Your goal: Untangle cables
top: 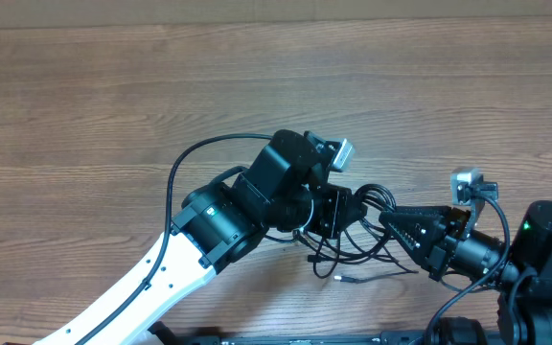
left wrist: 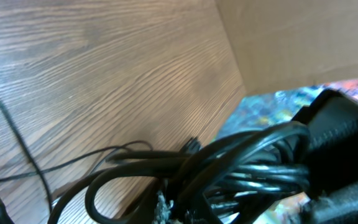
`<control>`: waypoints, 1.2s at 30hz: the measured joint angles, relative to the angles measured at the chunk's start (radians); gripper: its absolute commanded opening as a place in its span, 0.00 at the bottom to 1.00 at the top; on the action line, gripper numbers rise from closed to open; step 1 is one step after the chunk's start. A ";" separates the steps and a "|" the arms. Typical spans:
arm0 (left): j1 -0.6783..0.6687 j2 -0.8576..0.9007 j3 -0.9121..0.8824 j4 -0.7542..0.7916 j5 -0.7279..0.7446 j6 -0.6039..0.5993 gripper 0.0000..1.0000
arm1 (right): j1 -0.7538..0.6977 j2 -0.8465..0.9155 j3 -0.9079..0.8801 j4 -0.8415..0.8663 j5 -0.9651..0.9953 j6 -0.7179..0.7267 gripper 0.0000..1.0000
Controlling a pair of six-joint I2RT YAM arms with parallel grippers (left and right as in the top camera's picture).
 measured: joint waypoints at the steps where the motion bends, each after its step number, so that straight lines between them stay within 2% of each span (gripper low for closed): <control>1: 0.000 0.000 0.000 -0.020 -0.006 0.022 0.04 | 0.000 0.000 0.000 -0.031 0.035 -0.005 0.09; 3: 0.000 0.000 0.000 -0.039 -0.026 0.051 0.04 | 0.000 0.000 0.000 -0.062 0.095 -0.036 0.04; 10: 0.000 0.000 0.000 -0.041 -0.076 0.075 0.04 | 0.001 0.000 0.000 -0.087 0.125 -0.110 0.04; 11: -0.001 0.000 0.000 -0.055 -0.100 0.051 0.04 | 0.001 0.000 0.000 -0.087 0.129 -0.116 0.04; 15: 0.019 0.000 0.003 -0.174 -0.245 -0.195 0.04 | 0.002 0.000 0.000 -0.108 0.180 -0.112 0.04; 19: 0.034 0.000 0.003 -0.154 -0.303 -0.296 0.04 | 0.001 0.000 0.000 -0.125 0.267 -0.086 0.04; 23: 0.034 0.000 0.003 -0.125 -0.326 -0.281 0.04 | 0.001 0.000 0.000 -0.142 0.368 -0.029 0.04; 27: 0.034 0.000 0.003 -0.124 -0.331 -0.229 0.05 | 0.001 0.000 0.000 -0.135 0.374 -0.018 0.04; 32: 0.036 0.000 0.003 -0.119 -0.327 -0.208 0.11 | 0.001 0.000 0.000 -0.102 0.304 -0.016 0.04; 36: 0.045 0.000 0.003 -0.058 -0.279 -0.179 0.17 | 0.001 0.000 0.000 -0.045 0.206 -0.015 0.04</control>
